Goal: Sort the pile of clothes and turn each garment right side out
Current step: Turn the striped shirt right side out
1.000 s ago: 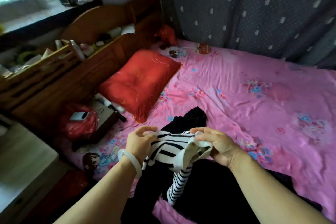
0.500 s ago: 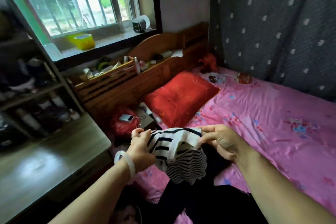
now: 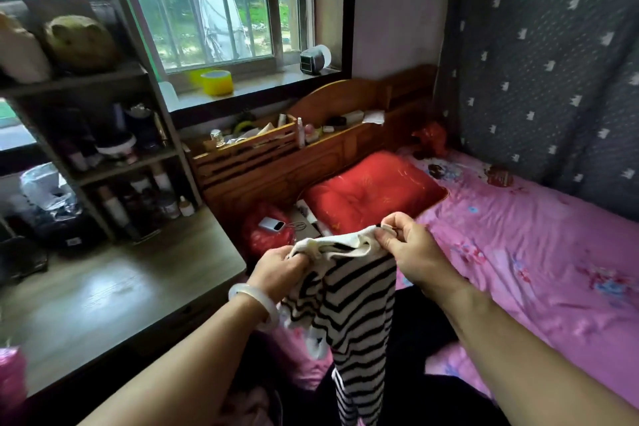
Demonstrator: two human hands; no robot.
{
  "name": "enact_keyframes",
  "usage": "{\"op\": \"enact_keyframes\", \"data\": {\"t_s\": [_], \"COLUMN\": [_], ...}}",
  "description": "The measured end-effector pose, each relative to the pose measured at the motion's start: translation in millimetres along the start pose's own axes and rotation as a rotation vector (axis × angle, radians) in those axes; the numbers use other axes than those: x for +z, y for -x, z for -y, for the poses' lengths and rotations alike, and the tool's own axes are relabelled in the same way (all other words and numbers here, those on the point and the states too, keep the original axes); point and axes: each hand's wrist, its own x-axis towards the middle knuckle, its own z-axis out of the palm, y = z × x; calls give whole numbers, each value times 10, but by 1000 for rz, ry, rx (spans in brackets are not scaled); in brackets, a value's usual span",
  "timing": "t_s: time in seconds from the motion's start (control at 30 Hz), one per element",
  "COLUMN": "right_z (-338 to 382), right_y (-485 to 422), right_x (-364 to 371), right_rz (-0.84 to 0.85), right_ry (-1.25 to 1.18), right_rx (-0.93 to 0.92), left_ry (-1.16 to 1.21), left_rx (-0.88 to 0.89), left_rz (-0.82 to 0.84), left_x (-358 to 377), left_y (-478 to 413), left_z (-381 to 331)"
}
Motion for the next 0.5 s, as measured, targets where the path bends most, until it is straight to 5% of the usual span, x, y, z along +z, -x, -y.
{"op": "enact_keyframes", "data": {"t_s": [0.13,0.3,0.4,0.5], "right_z": [40,122,117,157], "right_y": [72,184,225,202], "right_x": [64,25,108,152], "right_rz": [137,532,429,316], "right_ry": [-214,24,-245,-578], "right_rx": [70,132,257,415], "left_ry": [470,777,834,715], "left_rx": [-216,-501,-461,-199], "left_rz": [170,331,464,576], "left_x": [-86,-223,-248,-201], "left_y": [59,87,102,198], "left_z": [-130,-42,3,-18]}}
